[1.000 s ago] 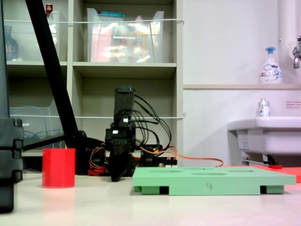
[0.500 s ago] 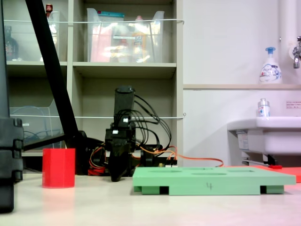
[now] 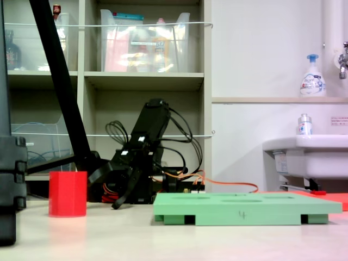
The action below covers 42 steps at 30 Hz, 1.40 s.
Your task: Put the octagonal pillar block into the corresponding hole
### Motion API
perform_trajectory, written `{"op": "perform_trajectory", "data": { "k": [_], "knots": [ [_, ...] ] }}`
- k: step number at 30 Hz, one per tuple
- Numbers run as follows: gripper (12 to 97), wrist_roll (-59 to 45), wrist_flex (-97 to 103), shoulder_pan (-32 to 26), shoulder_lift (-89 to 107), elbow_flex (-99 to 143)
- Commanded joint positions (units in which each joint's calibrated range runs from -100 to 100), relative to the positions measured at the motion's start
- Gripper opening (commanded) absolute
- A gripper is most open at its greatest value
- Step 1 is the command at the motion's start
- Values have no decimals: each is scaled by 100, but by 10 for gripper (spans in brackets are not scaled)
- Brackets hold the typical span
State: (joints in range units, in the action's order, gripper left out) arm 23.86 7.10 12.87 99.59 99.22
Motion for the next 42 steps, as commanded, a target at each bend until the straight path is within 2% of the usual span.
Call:
{"op": "perform_trajectory", "data": {
  "k": [1, 3, 8, 11, 17, 18, 20, 24, 26, 33, 42],
  "knots": [
    [453, 313, -743, 171, 41, 78],
    [444, 635, -1658, 244, 41, 78],
    [409, 1421, -4268, 234, 41, -1876],
    [409, 1612, -5770, 24, 41, -2933],
    [411, 1802, -6733, -244, 27, -4418],
    [425, 1802, -7070, -254, -378, -4877],
    [540, 1797, -8274, -337, -1719, -6402],
    [599, 1631, -10710, -342, -4638, -9623],
    [616, 1573, -10710, -337, -5113, -10241],
    [804, 1475, -10710, -259, -6439, -11317],
    [811, 1333, -10710, -171, -8227, -12374]
  ]
}}
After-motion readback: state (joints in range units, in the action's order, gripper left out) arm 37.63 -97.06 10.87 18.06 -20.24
